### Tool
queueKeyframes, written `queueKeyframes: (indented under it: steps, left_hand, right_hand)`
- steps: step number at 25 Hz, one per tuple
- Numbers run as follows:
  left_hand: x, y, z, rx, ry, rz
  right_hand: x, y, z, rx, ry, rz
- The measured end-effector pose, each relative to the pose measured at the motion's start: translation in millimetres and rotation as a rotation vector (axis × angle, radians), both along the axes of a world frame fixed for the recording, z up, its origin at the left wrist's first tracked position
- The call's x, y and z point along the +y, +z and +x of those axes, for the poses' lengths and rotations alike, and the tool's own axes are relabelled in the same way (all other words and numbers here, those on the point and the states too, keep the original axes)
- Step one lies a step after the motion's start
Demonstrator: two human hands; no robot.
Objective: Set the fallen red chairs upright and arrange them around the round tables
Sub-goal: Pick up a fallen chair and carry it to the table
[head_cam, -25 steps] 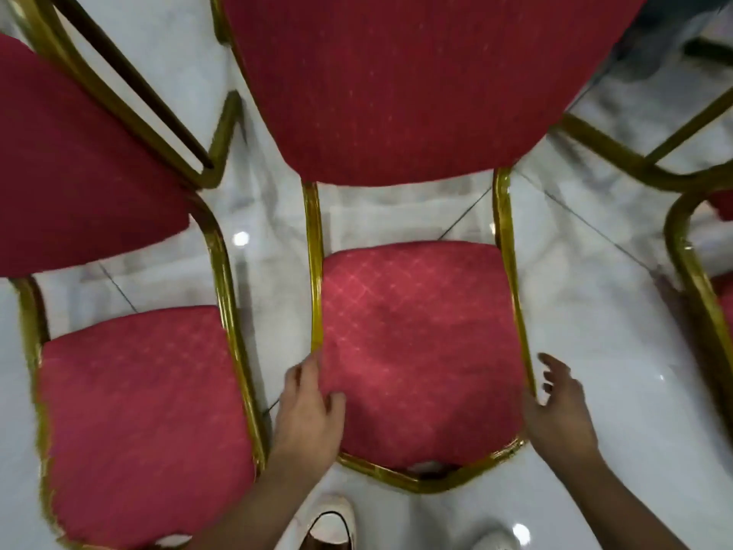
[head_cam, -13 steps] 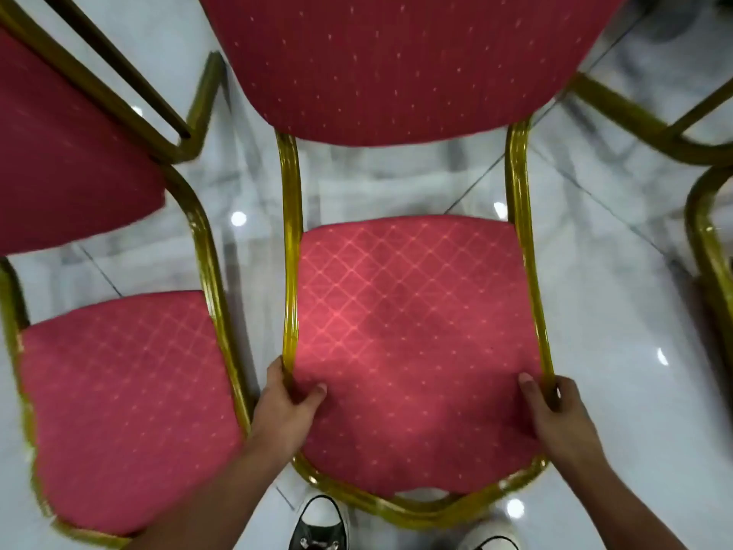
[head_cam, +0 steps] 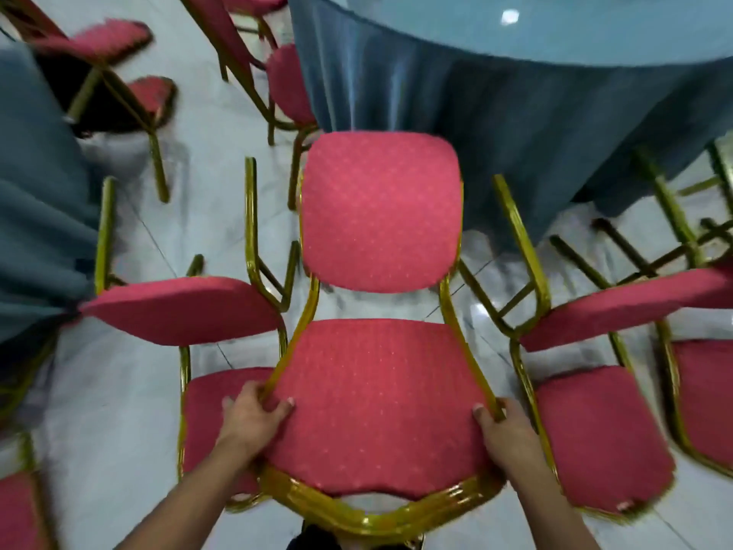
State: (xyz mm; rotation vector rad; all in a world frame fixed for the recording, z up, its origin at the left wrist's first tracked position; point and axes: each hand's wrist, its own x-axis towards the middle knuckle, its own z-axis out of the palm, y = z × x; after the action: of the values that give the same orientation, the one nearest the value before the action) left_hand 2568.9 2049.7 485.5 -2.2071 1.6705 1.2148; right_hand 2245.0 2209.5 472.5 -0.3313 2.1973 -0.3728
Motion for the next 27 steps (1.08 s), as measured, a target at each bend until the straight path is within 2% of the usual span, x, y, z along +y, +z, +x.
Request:
queueKeyframes:
  steps: [2,5,7,10,11,13,14,17,20,24,27]
  left_hand:
    - [-17.8,60.1,-9.4,0.02,0.009,-0.025]
    - [-34.8,132.4,-30.0,0.133,0.157,-0.135]
    - [-48.4,168.4,-48.8,0.187,0.189,-0.256]
    - [-66.3,201.9,-82.2,0.198,0.118,-0.313]
    - [-70.8,206.4,-89.2,0.165,0.093,-0.304]
    - [-77.0,209.3,-94.3,0.108,0.081,-0.284]
    - [-76.9,209.0,-93.9,0.099,0.086,-0.297]
    - [-78.9,203.8,-96.4,0.111,0.113,-0.342]
    - [-102.8,207.0,-109.3,0.153,0.161,-0.323]
    - [-158.5,207.9,-119.3,0.131,0.04,-0.298]
    - [-184.9,212.8,-121.9,-0.035,-0.067,-0.279]
  right_hand:
    - [-28.8,63.5,-15.8,-0.049,0.04,0.027]
    - [-66.6,138.1,-30.5,-0.115,-0.004,0.016]
    - [-88.7,178.6,-30.6,-0.086,-0.004,-0.01]
    - [-123.7,204.6,-34.5,0.04,0.106,-0.052]
    - [-134.2,208.9,-30.0,0.091,0.136,-0.086]
    - [-147.7,209.6,-15.2,0.086,0.018,-0.244]
    - [-149.3,209.4,-4.4,0.121,0.024,-0.266]
    - [-154.0,204.5,16.1,0.272,-0.158,-0.401]
    - [-177.0,204.8,7.5,0.309,-0.213,-0.417]
    - [-223.1,199.5,-8.9,0.302,-0.237,-0.407]
    - [-240.6,197.8,-16.5,0.293,-0.209,-0.379]
